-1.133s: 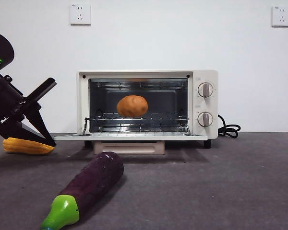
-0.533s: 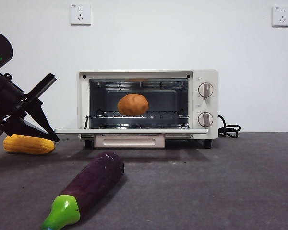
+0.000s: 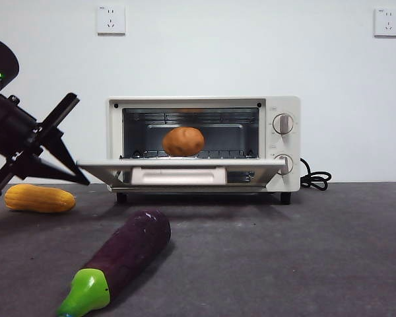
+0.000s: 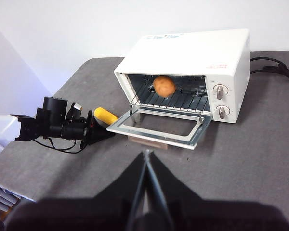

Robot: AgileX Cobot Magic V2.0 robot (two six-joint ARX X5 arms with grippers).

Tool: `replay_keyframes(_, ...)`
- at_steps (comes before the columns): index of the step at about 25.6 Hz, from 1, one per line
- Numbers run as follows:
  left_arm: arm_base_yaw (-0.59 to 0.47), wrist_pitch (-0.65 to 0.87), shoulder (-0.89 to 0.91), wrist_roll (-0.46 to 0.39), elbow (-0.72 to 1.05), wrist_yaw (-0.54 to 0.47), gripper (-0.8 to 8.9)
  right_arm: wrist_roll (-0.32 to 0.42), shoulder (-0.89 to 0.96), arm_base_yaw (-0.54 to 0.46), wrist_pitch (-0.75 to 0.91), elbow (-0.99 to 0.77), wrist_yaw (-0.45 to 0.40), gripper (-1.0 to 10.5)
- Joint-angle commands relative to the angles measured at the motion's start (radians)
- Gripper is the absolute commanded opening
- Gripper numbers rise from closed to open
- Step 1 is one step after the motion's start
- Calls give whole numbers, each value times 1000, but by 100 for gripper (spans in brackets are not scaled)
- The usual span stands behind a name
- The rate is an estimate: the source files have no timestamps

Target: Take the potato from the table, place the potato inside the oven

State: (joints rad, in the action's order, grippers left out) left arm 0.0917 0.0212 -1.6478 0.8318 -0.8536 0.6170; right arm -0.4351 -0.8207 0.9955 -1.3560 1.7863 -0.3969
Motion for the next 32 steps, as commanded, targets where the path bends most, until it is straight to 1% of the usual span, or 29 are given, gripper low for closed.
replay_keyframes(1,7,24,2,8,-42,22,-6,-10,-2,1,-23,-2,-11,-12)
replay_keyframes(10,7,2,2,8,-148,-1,-6,-11,-2,1,-23,-2,-53,-12)
replay_keyframes(15,7,-5,2,11,-193,-45,-6,-11,-2,1,-23,-2,-56,-12)
replay_keyframes(22,7,-4,2,11,-248,-125,-6,-11,-2,1,-23,-2,-89,-12)
replay_keyframes(27,8,31,2,11,-285,-179,-6,-10,-2,1,-23,-2,-126,-11)
replay_keyframes(32,8,50,2,11,-315,-232,-6,-10,-2,1,-23,-2,-135,-11)
